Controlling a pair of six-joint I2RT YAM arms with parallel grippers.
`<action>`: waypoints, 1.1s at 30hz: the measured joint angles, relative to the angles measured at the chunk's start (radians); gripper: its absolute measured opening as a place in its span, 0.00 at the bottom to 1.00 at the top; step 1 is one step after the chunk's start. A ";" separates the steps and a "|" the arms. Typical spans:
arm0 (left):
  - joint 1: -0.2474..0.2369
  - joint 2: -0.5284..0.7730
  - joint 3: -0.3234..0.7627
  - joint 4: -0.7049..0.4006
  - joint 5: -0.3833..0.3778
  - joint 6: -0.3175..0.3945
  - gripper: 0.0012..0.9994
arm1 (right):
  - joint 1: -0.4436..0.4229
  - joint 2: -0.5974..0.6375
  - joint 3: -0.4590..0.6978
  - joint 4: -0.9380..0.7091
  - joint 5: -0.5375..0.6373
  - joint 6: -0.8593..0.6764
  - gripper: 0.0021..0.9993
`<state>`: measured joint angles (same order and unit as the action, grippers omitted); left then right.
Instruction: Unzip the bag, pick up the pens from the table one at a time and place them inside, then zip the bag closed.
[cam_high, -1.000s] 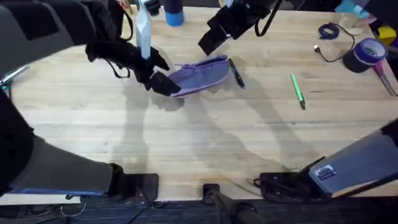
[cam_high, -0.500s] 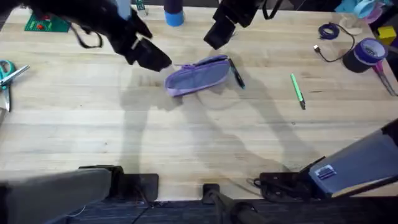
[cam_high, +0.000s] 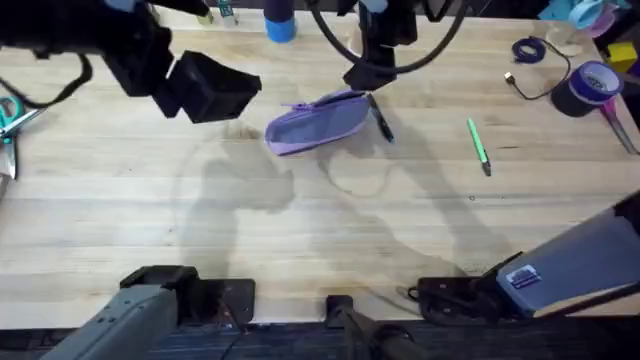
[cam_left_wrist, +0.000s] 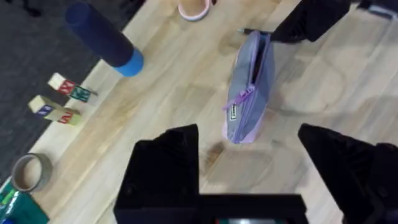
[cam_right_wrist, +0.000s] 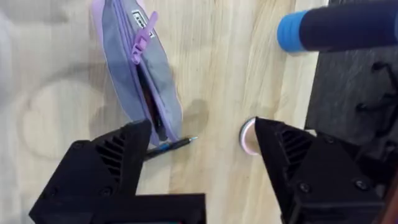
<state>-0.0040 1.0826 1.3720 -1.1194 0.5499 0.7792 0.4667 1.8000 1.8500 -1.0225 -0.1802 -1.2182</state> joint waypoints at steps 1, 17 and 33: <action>0.000 -0.011 0.000 0.000 -0.002 -0.002 1.00 | 0.002 0.000 0.000 0.000 0.000 -0.015 1.00; 0.000 -0.021 0.000 -0.003 -0.020 -0.003 1.00 | 0.077 0.000 0.000 -0.070 0.000 -0.012 0.03; 0.000 -0.021 0.000 -0.003 -0.020 -0.003 1.00 | 0.076 0.010 0.001 -0.179 -0.001 0.086 0.03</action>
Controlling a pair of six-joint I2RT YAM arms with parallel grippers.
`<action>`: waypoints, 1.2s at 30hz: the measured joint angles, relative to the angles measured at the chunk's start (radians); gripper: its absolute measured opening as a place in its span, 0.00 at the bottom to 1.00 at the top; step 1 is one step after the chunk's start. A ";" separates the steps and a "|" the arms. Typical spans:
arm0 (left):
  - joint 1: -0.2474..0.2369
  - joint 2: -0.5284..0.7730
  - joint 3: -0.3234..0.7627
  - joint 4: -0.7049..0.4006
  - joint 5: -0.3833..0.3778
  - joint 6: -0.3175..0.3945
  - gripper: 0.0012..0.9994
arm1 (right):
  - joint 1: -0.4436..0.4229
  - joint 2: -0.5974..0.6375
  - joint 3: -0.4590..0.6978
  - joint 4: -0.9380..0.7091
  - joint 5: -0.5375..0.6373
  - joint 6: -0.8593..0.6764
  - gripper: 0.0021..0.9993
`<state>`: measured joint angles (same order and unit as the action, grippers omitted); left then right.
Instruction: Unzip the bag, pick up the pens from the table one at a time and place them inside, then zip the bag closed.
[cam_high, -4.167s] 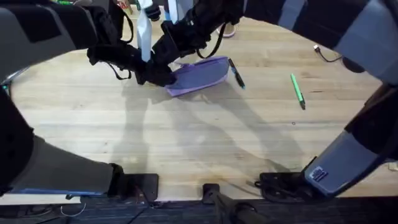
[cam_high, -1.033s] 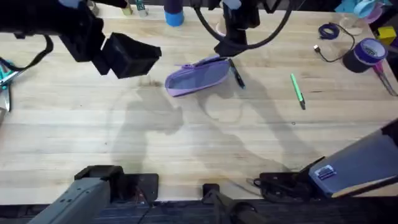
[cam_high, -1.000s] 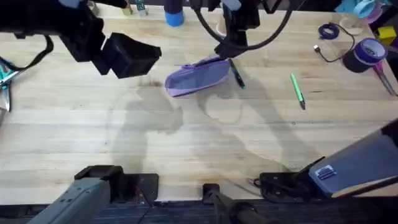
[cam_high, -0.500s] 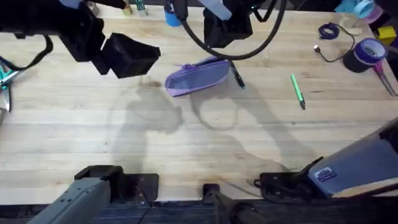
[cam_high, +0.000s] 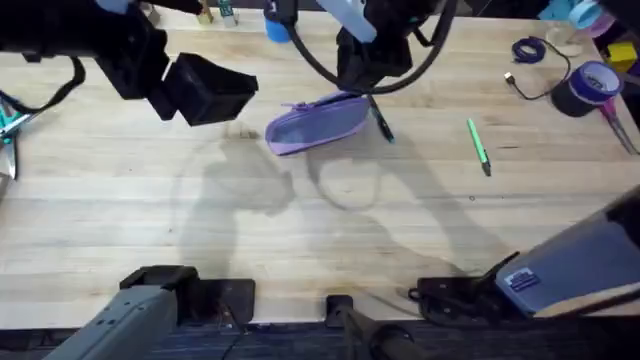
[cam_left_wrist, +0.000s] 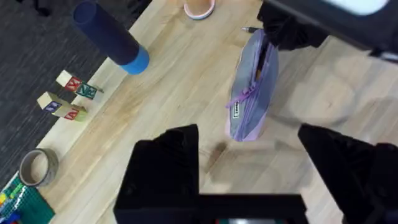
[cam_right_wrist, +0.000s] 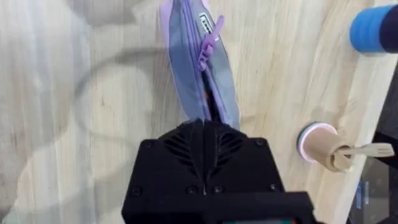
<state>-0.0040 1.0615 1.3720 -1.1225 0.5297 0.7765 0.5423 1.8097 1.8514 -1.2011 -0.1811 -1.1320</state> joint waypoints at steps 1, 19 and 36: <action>0.000 0.000 0.000 0.000 0.000 0.000 1.00 | 0.000 0.010 0.001 0.004 0.000 0.002 0.03; 0.000 0.000 0.000 -0.045 0.000 0.000 0.99 | -0.002 0.136 0.003 0.062 0.000 0.003 0.03; 0.000 0.000 0.000 -0.045 0.000 0.000 0.99 | -0.004 0.229 0.003 0.084 0.001 0.003 0.03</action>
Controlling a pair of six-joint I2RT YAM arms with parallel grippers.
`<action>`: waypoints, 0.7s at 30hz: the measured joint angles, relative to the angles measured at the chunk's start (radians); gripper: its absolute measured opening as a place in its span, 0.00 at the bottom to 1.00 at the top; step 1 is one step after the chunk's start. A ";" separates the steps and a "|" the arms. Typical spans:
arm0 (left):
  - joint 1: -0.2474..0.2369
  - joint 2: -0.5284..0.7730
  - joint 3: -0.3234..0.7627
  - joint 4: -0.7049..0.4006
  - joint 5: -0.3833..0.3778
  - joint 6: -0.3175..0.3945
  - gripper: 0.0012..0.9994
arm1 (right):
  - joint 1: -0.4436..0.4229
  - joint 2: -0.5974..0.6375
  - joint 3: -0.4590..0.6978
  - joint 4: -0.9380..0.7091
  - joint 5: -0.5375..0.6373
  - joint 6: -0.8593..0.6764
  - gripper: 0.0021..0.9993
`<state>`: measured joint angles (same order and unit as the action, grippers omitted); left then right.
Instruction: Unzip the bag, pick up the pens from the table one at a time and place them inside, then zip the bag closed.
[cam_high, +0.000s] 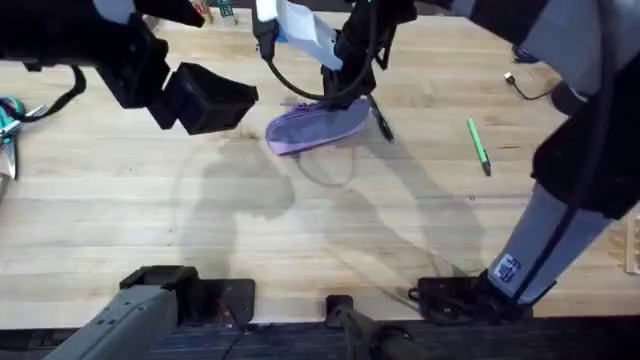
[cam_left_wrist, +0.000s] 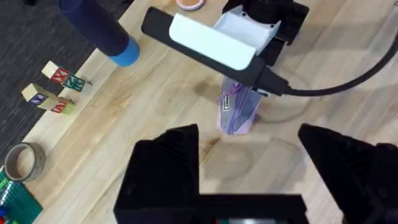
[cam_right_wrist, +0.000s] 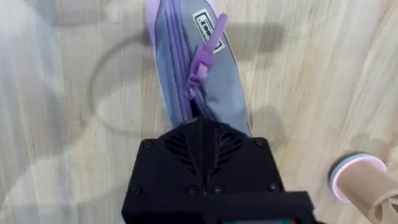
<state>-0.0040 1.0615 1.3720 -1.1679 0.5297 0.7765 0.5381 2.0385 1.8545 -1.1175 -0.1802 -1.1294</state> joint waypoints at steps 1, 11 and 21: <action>0.000 0.000 0.000 0.000 0.000 0.000 0.99 | -0.001 0.007 0.000 0.002 0.000 0.000 0.03; 0.000 0.000 0.000 0.000 0.000 0.000 0.99 | -0.003 0.072 0.003 0.002 -0.001 0.000 0.03; 0.000 0.000 0.000 0.000 0.000 0.000 0.99 | -0.003 0.072 0.003 0.013 0.000 -0.001 0.66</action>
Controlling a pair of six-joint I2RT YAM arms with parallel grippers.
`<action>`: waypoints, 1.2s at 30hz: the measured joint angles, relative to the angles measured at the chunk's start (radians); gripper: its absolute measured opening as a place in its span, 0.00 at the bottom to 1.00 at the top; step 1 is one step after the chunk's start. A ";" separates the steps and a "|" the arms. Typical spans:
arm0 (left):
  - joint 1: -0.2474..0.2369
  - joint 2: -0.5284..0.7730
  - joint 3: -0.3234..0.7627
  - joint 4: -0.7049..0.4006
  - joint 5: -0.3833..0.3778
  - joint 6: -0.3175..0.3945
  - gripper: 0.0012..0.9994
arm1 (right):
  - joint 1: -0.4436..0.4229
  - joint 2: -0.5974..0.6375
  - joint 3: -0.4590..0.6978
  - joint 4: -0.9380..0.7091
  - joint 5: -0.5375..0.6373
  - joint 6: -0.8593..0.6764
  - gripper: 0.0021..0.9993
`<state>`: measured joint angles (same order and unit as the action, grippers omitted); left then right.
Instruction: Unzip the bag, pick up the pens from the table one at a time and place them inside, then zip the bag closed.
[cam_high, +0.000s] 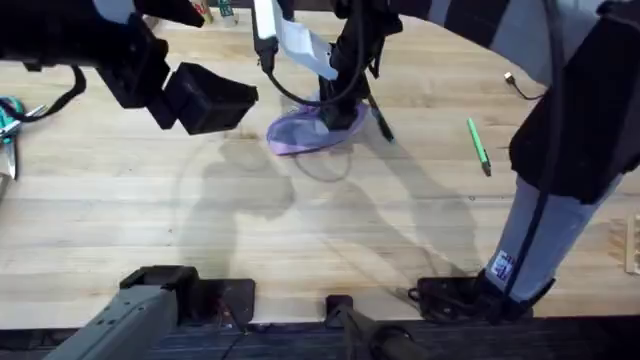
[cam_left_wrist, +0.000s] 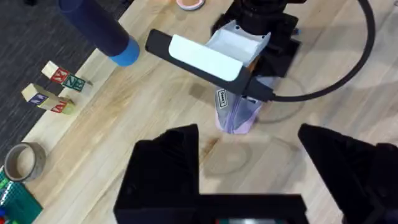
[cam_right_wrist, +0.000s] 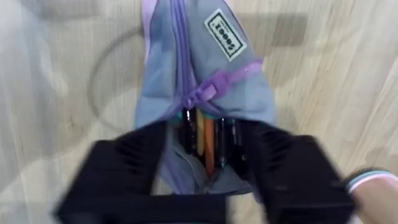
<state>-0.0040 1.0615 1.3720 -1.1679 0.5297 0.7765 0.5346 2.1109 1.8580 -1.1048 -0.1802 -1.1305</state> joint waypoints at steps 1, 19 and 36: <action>0.000 0.000 0.000 0.000 0.000 0.000 0.99 | 0.000 0.000 0.000 0.003 0.000 -0.002 0.80; 0.000 0.000 0.000 0.000 0.000 0.000 0.99 | -0.006 -0.003 0.000 0.021 0.000 0.032 1.00; 0.000 0.000 0.000 0.000 0.000 0.000 0.99 | -0.152 -0.364 0.000 -0.133 -0.008 0.114 1.00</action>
<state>-0.0040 1.0615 1.3720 -1.1679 0.5297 0.7765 0.3828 1.7473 1.8584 -1.2381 -0.1879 -1.0161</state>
